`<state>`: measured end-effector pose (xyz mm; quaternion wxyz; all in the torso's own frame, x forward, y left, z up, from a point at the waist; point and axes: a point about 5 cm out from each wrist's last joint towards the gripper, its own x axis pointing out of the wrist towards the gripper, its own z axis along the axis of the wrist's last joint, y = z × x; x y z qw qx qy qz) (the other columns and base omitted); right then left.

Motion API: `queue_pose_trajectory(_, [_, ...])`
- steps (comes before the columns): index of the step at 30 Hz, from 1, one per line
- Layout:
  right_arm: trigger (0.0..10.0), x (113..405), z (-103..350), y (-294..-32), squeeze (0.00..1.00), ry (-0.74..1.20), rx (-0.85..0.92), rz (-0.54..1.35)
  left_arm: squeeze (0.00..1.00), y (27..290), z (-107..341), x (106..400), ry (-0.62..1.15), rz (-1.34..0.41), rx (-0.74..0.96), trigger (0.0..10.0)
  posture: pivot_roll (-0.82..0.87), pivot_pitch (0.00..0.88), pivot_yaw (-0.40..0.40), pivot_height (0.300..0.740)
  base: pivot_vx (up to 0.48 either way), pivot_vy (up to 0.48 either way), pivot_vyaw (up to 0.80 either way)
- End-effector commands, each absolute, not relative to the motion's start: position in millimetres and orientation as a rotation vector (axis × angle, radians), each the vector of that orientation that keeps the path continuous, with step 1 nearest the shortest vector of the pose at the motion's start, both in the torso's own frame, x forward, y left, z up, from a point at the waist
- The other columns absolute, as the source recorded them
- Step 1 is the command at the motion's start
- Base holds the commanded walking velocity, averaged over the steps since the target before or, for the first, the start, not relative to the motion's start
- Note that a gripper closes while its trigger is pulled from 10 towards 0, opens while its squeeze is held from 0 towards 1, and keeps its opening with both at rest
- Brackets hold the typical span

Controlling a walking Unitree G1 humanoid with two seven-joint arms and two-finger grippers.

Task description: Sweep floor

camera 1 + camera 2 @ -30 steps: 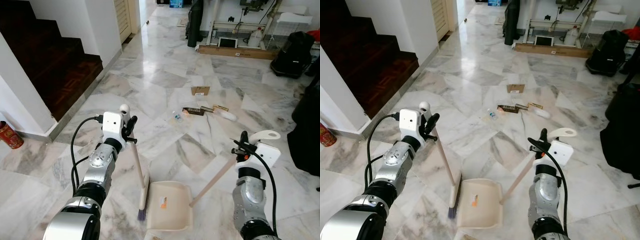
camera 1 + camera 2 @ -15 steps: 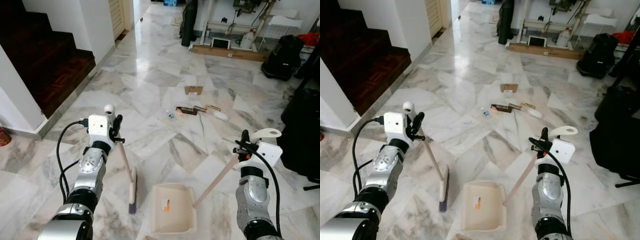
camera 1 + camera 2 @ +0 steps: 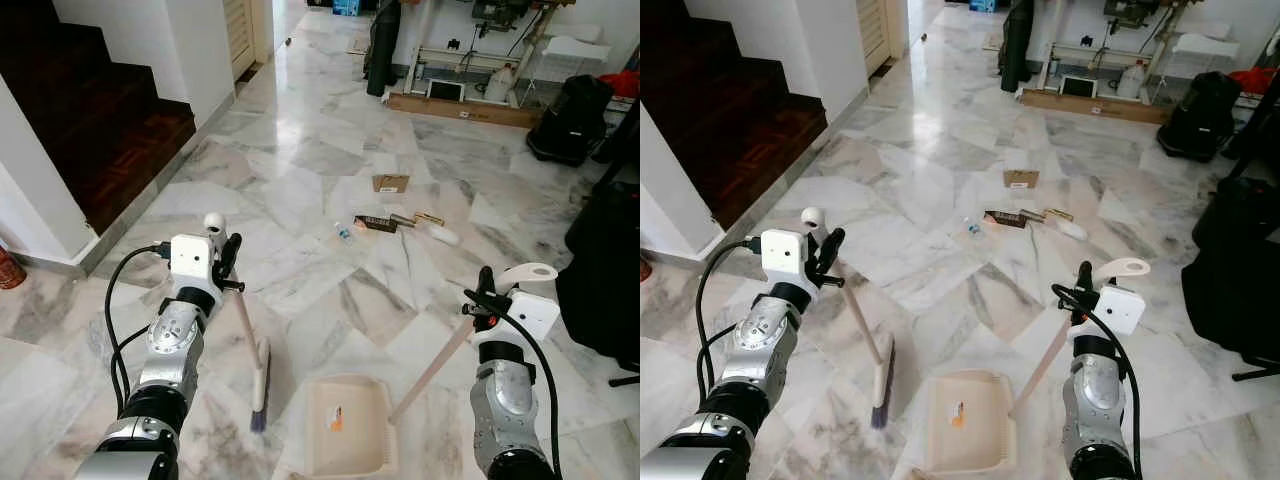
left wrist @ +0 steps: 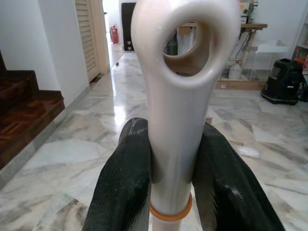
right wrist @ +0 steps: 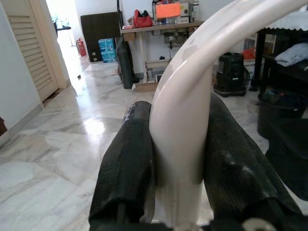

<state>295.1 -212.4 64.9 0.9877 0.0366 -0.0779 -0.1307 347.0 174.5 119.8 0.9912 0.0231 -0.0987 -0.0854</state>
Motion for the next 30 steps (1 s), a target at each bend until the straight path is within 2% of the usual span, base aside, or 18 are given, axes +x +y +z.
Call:
queue_pose_trajectory(1, [10.0,295.8,74.3,-215.1,0.0,-0.214,0.074,-0.274,0.0,172.1,126.0,347.9,-0.225,-0.189,0.063,10.0,0.13,0.0,-0.059,0.74,0.0,0.0,0.0])
queue_pose_trajectory(16, [10.0,298.9,75.7,-210.9,0.0,-0.21,0.077,-0.263,0.0,174.0,123.2,345.0,-0.213,-0.2,0.07,10.0,0.14,0.0,-0.063,0.74,0.0,0.0,0.0])
queue_pose_trajectory(30, [10.0,298.9,75.0,-207.5,0.0,-0.207,0.086,-0.254,0.0,175.4,124.2,343.6,-0.218,-0.193,0.071,10.0,0.15,0.016,-0.067,0.74,0.263,0.0,0.0])
